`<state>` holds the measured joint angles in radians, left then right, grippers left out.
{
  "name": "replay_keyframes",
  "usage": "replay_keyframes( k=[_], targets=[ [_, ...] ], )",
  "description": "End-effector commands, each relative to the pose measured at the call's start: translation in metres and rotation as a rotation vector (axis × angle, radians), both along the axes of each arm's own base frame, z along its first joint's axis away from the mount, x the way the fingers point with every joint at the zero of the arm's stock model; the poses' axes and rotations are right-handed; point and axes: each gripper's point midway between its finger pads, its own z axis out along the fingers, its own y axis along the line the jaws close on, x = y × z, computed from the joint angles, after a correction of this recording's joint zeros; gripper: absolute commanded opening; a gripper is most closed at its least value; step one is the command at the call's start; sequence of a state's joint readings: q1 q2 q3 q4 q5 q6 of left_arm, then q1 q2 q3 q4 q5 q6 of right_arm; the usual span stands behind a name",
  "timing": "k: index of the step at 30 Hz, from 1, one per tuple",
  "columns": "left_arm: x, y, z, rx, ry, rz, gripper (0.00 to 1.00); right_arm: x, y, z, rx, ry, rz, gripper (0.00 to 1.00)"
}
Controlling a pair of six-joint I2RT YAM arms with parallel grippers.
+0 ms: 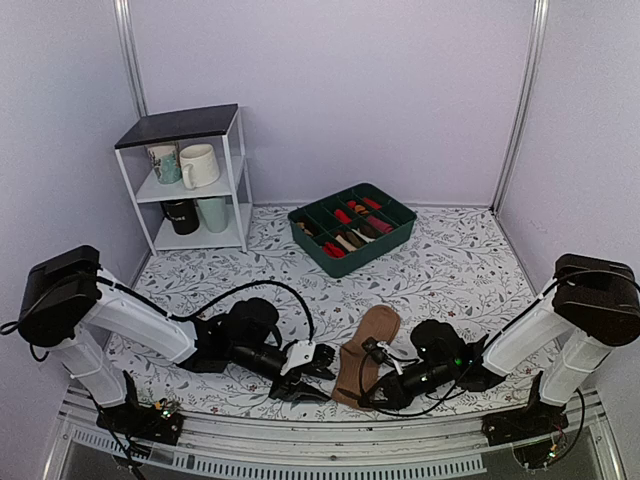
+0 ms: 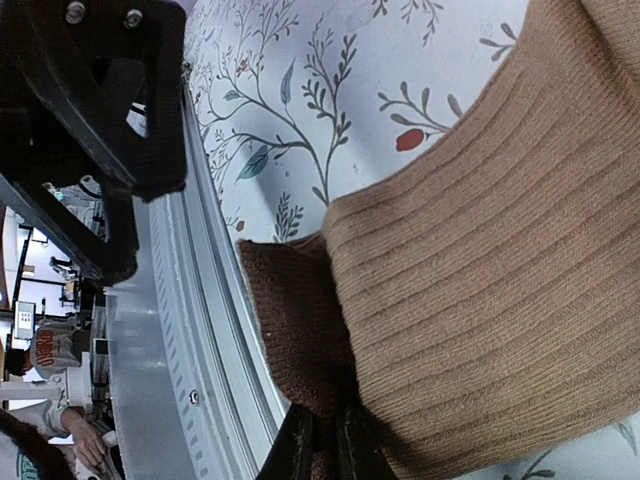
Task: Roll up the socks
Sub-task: Roll the sock at the center of the board.
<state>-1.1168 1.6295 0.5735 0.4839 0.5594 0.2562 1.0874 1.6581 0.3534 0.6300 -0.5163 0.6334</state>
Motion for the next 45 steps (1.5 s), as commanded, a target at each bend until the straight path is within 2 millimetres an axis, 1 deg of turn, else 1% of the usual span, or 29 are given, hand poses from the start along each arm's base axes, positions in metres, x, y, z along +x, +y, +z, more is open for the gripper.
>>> replay_keyframes(
  k=[1, 2, 5, 10, 11, 13, 16, 22, 24, 28, 29, 32, 35, 36, 37, 40, 42, 43, 45],
  targets=[
    [-0.003, -0.013, -0.006, -0.014, -0.055, -0.071, 0.47, -0.023, -0.045, -0.056, -0.264, 0.206, -0.027, 0.04],
    [-0.005, -0.014, -0.012, 0.002, -0.049, -0.084, 0.50, -0.022, -0.045, -0.056, -0.267, 0.215, -0.028, 0.04],
    [-0.007, -0.018, -0.021, 0.023, -0.047, -0.097, 0.51, -0.023, -0.045, -0.056, -0.278, 0.232, -0.022, 0.04],
    [0.007, -0.028, -0.023, 0.025, -0.090, -0.049, 0.53, -0.024, -0.045, -0.057, -0.280, 0.240, -0.011, 0.04],
    [0.008, -0.030, -0.024, 0.033, -0.090, -0.053, 0.53, -0.024, -0.045, -0.057, -0.283, 0.241, -0.012, 0.04],
    [0.006, -0.031, -0.031, 0.064, -0.071, -0.069, 0.57, -0.024, -0.045, -0.058, -0.284, 0.243, -0.011, 0.04],
    [0.000, -0.031, -0.040, 0.097, -0.060, -0.091, 0.56, -0.025, -0.046, -0.058, -0.285, 0.250, -0.010, 0.04],
    [-0.008, -0.027, -0.050, 0.149, -0.035, -0.113, 0.46, -0.023, -0.047, -0.057, -0.283, 0.265, -0.017, 0.04],
    [-0.011, -0.025, -0.053, 0.159, -0.022, -0.118, 0.44, -0.023, -0.047, -0.058, -0.284, 0.271, -0.019, 0.04],
    [-0.011, -0.027, -0.059, 0.184, -0.010, -0.120, 0.39, -0.022, -0.045, -0.058, -0.280, 0.274, -0.013, 0.04],
    [-0.011, -0.028, -0.060, 0.191, -0.006, -0.121, 0.36, -0.023, -0.045, -0.058, -0.280, 0.276, -0.011, 0.04],
    [-0.011, -0.030, -0.063, 0.206, 0.007, -0.130, 0.22, -0.022, -0.045, -0.059, -0.284, 0.279, -0.013, 0.04],
    [-0.012, -0.031, -0.063, 0.211, 0.018, -0.132, 0.12, -0.023, -0.046, -0.060, -0.286, 0.283, -0.016, 0.04],
    [-0.013, -0.030, -0.063, 0.214, 0.025, -0.136, 0.07, -0.023, -0.046, -0.060, -0.287, 0.284, -0.016, 0.04],
    [-0.014, -0.030, -0.063, 0.218, 0.035, -0.138, 0.00, -0.023, -0.046, -0.059, -0.287, 0.284, -0.017, 0.04],
    [-0.016, -0.027, -0.063, 0.235, 0.096, -0.130, 0.00, -0.019, -0.045, -0.057, -0.280, 0.274, -0.028, 0.06],
    [-0.016, -0.023, -0.064, 0.252, 0.155, -0.111, 0.00, -0.012, -0.041, -0.050, -0.259, 0.228, -0.044, 0.09],
    [-0.016, -0.020, -0.066, 0.266, 0.189, -0.094, 0.00, -0.004, -0.038, -0.044, -0.240, 0.181, -0.060, 0.11],
    [-0.016, -0.014, -0.069, 0.295, 0.272, -0.059, 0.00, 0.014, -0.032, -0.023, -0.181, 0.053, -0.094, 0.17]
  ],
)
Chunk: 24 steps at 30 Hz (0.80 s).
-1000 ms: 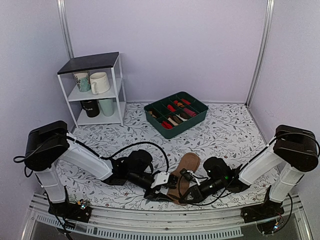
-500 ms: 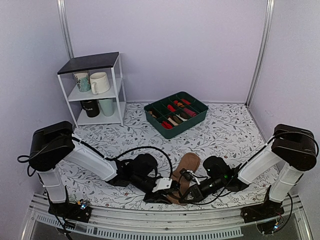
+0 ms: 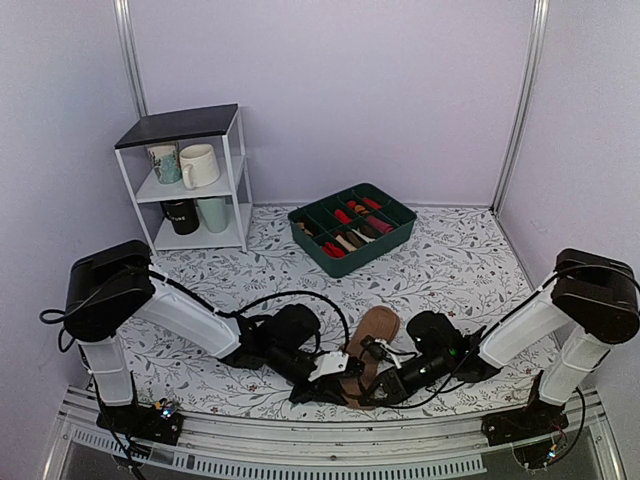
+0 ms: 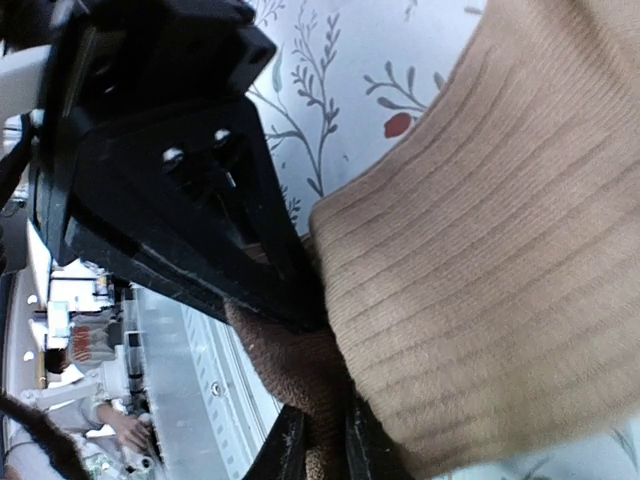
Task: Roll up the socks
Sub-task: Roll the sock at the center of the board.
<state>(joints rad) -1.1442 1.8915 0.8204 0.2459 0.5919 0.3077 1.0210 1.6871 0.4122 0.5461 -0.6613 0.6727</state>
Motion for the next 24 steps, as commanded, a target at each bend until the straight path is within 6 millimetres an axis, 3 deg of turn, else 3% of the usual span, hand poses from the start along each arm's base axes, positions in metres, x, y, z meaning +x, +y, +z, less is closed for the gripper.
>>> replay_keyframes(
  k=[1, 3, 5, 7, 9, 12, 17, 24],
  targets=[
    [-0.012, 0.019, -0.016, 0.117, 0.217, 0.054, 0.00, 0.022, -0.030, -0.012, -0.141, -0.162, -0.129, 0.22],
    [-0.010, 0.024, -0.020, 0.162, 0.290, 0.092, 0.00, 0.037, -0.026, 0.021, -0.038, -0.334, -0.157, 0.27],
    [-0.011, 0.029, -0.024, 0.212, 0.356, 0.119, 0.00, 0.038, -0.023, 0.052, 0.060, -0.504, -0.158, 0.32],
    [-0.014, 0.031, -0.025, 0.245, 0.416, 0.127, 0.00, 0.031, -0.023, 0.071, 0.116, -0.667, -0.131, 0.35],
    [-0.014, 0.033, -0.023, 0.265, 0.458, 0.142, 0.00, 0.021, -0.022, 0.077, 0.137, -0.766, -0.091, 0.36],
    [-0.014, 0.039, -0.035, 0.305, 0.527, 0.174, 0.00, 0.003, -0.016, 0.072, 0.130, -0.839, 0.000, 0.37],
    [-0.015, 0.042, -0.042, 0.336, 0.586, 0.199, 0.00, -0.022, 0.001, 0.043, 0.026, -0.867, 0.157, 0.38],
    [-0.015, 0.042, -0.044, 0.345, 0.596, 0.199, 0.00, -0.029, 0.017, 0.018, -0.071, -0.932, 0.232, 0.39]
  ],
)
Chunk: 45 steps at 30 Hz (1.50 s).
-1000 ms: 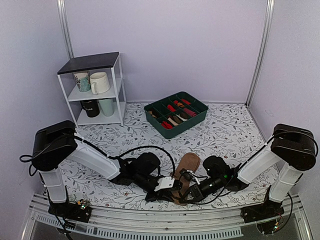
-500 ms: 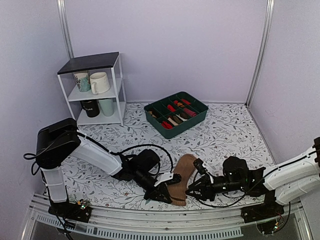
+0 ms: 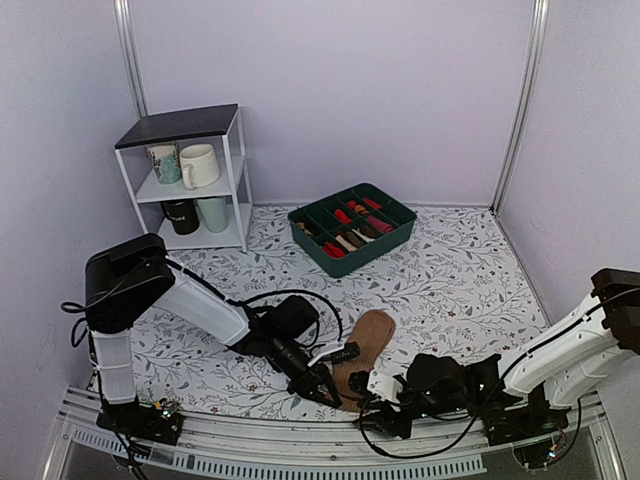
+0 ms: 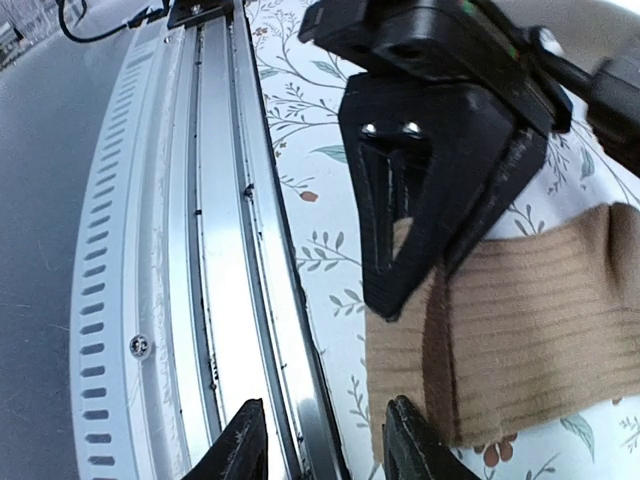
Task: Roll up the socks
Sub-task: Roll the sock at the center of the board.
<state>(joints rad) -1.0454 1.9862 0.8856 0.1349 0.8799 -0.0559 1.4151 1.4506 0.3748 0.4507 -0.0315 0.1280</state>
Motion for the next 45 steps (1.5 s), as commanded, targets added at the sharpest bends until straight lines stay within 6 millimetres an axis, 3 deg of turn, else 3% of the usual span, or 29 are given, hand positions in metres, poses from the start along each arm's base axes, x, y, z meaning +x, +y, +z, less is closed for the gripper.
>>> replay_keyframes(
  k=[1, 11, 15, 18, 23, 31, 42, 45],
  targets=[
    [-0.012, 0.029, -0.038, 0.190, 0.082, 0.027, 0.00, 0.010, 0.005, -0.009, -0.065, -0.114, -0.025, 0.40],
    [-0.013, 0.029, -0.038, 0.180, 0.084, 0.019, 0.00, 0.011, 0.000, -0.030, -0.173, -0.145, -0.039, 0.42],
    [-0.013, 0.030, -0.039, 0.180, 0.088, 0.017, 0.00, 0.021, -0.001, -0.020, -0.164, -0.208, -0.087, 0.42],
    [-0.013, 0.030, -0.039, 0.179, 0.087, 0.017, 0.00, 0.027, -0.001, -0.001, -0.121, -0.245, -0.113, 0.43],
    [-0.013, 0.029, -0.039, 0.178, 0.089, 0.019, 0.00, 0.027, -0.010, 0.011, -0.072, -0.250, -0.119, 0.44],
    [-0.013, 0.028, -0.040, 0.179, 0.093, 0.015, 0.00, 0.010, 0.001, -0.005, -0.089, -0.194, -0.024, 0.46],
    [-0.013, 0.029, -0.040, 0.182, 0.097, 0.016, 0.00, 0.020, 0.002, -0.034, -0.169, -0.206, -0.082, 0.47],
    [-0.014, 0.029, -0.040, 0.181, 0.097, 0.015, 0.00, 0.017, 0.001, -0.038, -0.183, -0.186, -0.073, 0.41]
  ],
)
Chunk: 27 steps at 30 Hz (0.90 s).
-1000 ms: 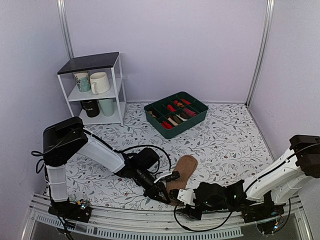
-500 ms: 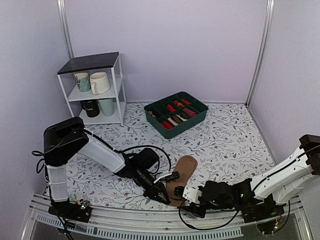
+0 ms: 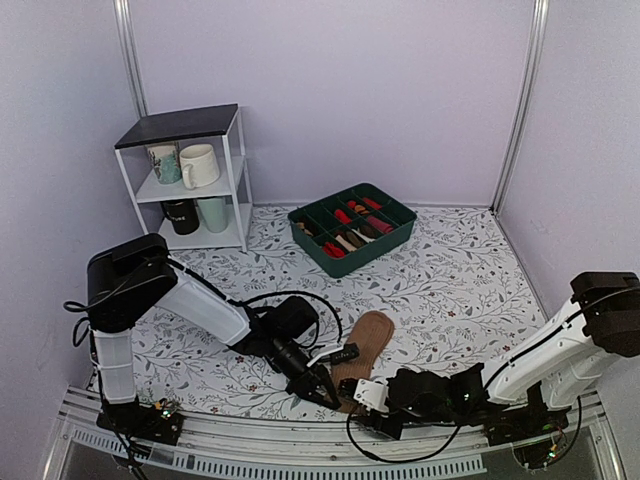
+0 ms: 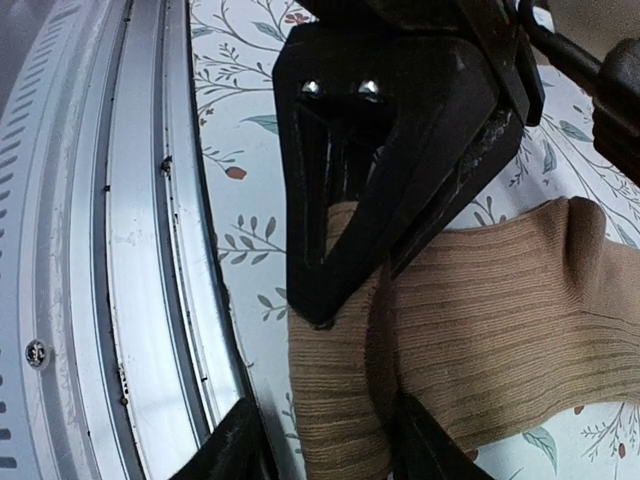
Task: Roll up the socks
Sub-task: Roll the sock at the center of the board.
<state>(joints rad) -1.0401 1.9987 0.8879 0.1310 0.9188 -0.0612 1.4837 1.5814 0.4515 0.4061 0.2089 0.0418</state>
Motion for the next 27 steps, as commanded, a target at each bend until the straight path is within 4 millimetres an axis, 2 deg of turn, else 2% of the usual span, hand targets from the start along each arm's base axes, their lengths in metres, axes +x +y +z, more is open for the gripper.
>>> replay_keyframes(
  k=[1, 3, 5, 6, 8, 9, 13, 18, 22, 25, 27],
  targets=[
    [-0.010, 0.027, -0.039, 0.182, 0.055, 0.026, 0.00, -0.002, -0.006, -0.017, -0.061, 0.032, -0.013, 0.32],
    [-0.009, 0.027, -0.038, 0.178, 0.042, 0.028, 0.00, -0.005, -0.011, -0.023, -0.082, 0.074, -0.023, 0.20],
    [-0.004, 0.025, -0.036, 0.166, 0.012, 0.039, 0.07, -0.009, -0.018, -0.030, -0.106, 0.136, -0.044, 0.16],
    [0.000, 0.023, -0.032, 0.152, -0.012, 0.047, 0.12, -0.011, -0.022, -0.033, -0.118, 0.163, -0.051, 0.15],
    [0.008, 0.018, -0.024, 0.122, -0.060, 0.061, 0.30, -0.014, -0.028, -0.038, -0.125, 0.228, -0.063, 0.14],
    [0.012, 0.016, -0.022, 0.113, -0.086, 0.069, 0.33, -0.015, -0.030, -0.040, -0.121, 0.268, -0.077, 0.13],
    [0.034, 0.005, 0.012, 0.012, -0.237, 0.107, 0.34, -0.015, -0.042, -0.046, -0.112, 0.399, -0.121, 0.13],
    [0.049, 0.010, 0.045, -0.134, -0.386, 0.160, 0.34, -0.012, -0.048, -0.048, -0.101, 0.545, -0.162, 0.13],
    [0.041, 0.022, 0.063, -0.269, -0.528, 0.148, 0.35, -0.013, -0.049, -0.050, -0.094, 0.662, -0.172, 0.13],
    [0.031, 0.028, 0.086, -0.410, -0.659, 0.125, 0.40, -0.014, -0.049, -0.053, -0.099, 0.765, -0.172, 0.13],
    [0.028, 0.026, 0.085, -0.424, -0.681, 0.093, 0.41, -0.016, -0.050, -0.055, -0.105, 0.836, -0.174, 0.13]
  ],
)
